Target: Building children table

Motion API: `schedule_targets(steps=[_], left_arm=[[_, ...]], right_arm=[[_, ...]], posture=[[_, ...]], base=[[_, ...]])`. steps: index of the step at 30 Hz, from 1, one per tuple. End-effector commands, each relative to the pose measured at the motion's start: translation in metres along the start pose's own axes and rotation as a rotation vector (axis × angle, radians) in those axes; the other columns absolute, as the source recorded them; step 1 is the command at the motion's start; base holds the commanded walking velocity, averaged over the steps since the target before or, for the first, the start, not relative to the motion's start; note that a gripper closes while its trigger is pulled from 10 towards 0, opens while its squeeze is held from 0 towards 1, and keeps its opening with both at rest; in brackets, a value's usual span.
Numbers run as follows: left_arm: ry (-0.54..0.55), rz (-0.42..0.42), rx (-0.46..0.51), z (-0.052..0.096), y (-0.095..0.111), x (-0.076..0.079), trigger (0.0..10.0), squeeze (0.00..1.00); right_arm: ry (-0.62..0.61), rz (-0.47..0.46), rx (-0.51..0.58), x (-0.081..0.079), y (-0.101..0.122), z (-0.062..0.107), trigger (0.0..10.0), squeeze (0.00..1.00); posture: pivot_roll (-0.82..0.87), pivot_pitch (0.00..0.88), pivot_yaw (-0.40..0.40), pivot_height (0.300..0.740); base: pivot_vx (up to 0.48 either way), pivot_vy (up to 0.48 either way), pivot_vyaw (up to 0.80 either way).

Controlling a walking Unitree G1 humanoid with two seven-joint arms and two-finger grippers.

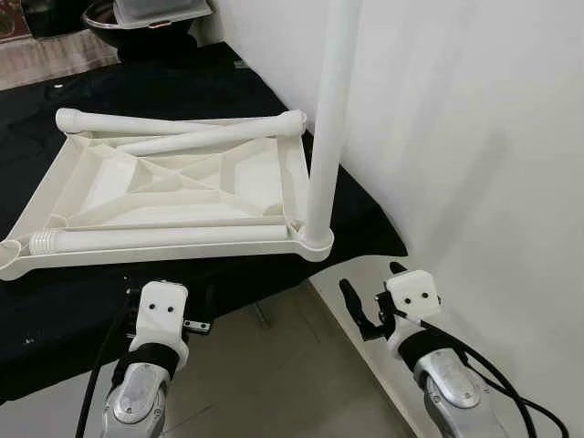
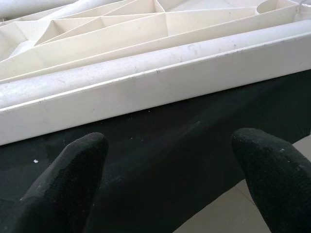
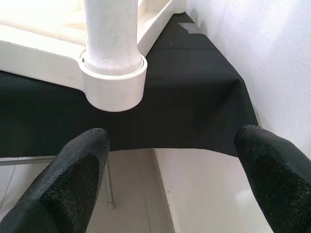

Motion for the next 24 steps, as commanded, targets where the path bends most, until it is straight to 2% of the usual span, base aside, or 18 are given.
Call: schedule_targets(steps=[1,24], left_arm=[[-0.039,-0.052,-0.091,-0.0186,-0.0072,0.0151,10.0,0.0],[-0.039,-0.054,-0.094,-0.0184,-0.0082,0.0148,10.0,0.0]], right_arm=[[-0.004,-0.114,-0.046,-0.0021,-0.0067,-0.0139,10.0,0.0],[-0.002,-0.114,-0.047,-0.0031,-0.0072,-0.0134,10.0,0.0]], posture=[[-0.08,0.149,-0.005,0.74],[-0.08,0.144,-0.003,0.74]], base=[[0.0,0.0,0.0],[0.0,0.0,0.0]])
Point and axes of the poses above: a point about 5 cm out from each wrist's last joint towards the gripper, its own z axis pointing back from the gripper into the wrist, its own y axis along the axis of the wrist's last joint, x = y × z, the point moved 4 cm from there along -z, pointing out of the wrist towards the gripper, and after that the axes turned 3 degrees about z, right-handed, at the moved point
